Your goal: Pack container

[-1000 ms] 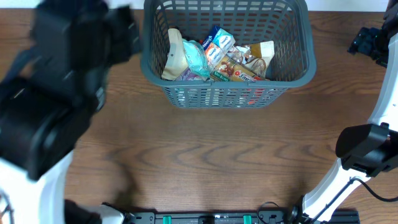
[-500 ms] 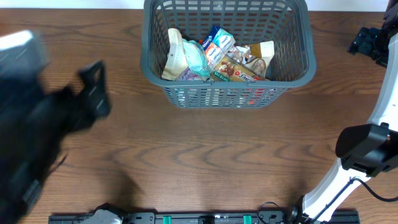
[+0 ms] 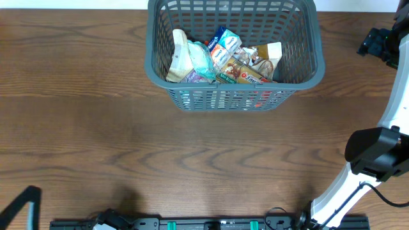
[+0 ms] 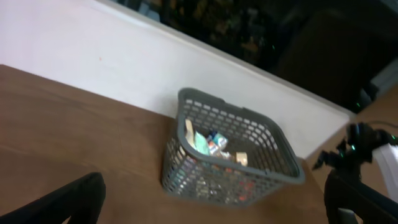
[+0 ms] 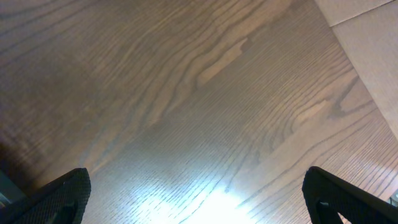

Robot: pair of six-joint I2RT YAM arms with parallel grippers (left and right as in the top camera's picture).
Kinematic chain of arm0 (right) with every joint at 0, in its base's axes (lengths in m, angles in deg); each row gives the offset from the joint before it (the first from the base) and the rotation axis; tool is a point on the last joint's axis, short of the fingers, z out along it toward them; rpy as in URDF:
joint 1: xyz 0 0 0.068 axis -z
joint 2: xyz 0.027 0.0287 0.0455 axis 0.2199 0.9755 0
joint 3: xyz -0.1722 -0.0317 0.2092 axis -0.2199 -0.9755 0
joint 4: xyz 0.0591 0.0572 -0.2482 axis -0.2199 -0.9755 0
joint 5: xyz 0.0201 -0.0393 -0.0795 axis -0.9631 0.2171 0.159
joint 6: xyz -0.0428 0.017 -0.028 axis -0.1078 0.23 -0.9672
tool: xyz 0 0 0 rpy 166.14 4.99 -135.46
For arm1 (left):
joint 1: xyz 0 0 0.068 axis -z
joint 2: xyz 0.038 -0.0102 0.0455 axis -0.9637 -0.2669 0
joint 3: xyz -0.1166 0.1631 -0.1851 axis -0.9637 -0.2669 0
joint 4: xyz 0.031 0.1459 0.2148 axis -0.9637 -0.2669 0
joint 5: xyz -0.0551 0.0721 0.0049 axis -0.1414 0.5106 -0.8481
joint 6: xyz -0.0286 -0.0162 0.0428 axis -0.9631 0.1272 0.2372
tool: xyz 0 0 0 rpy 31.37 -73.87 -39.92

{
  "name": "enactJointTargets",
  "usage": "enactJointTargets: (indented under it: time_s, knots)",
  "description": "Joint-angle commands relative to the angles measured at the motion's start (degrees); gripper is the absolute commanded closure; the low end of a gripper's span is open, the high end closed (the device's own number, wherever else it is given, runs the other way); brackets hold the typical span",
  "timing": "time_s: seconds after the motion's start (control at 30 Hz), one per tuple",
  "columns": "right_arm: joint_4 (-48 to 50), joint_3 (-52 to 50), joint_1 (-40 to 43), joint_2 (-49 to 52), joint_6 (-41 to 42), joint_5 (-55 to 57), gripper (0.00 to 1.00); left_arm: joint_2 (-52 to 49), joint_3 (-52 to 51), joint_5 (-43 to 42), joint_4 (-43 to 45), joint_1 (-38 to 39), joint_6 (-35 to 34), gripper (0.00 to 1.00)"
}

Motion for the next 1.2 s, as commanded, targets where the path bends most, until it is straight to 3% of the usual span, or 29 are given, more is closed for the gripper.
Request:
enactJointTargets:
  time_s: [0.0,0.3,0.57,0.7,0.97,1.17]
  knots:
    - [0.1,0.0,0.5,0.4,0.7,0.6,0.01,-0.4,-0.4,-2.6,-4.5,-0.2,-0.1,0.01]
    - [0.1,0.0,0.5,0.4,0.7,0.6,0.01,-0.4,-0.5,-2.2,-4.5,-0.2,1.2,0.01]
    - [0.1,0.0,0.5,0.4,0.7,0.6,0.01,-0.4,-5.3,-2.2,-4.5,-0.5,19.5,0.02]
    - [0.1,0.0,0.5,0.4,0.7,0.6,0.01,0.0,-8.6,-2.3,-3.4,-5.9,26.7,0.01]
    - [0.1,0.0,0.5,0.4,0.7,0.6,0.01,11.3,-25.0,-11.5,13.6,-15.4,47.1,0.01]
    - [0.1,0.0,0.5,0.4,0.7,0.6,0.01,21.1,-43.1,-11.5,27.3,-17.8,49.4,0.01]
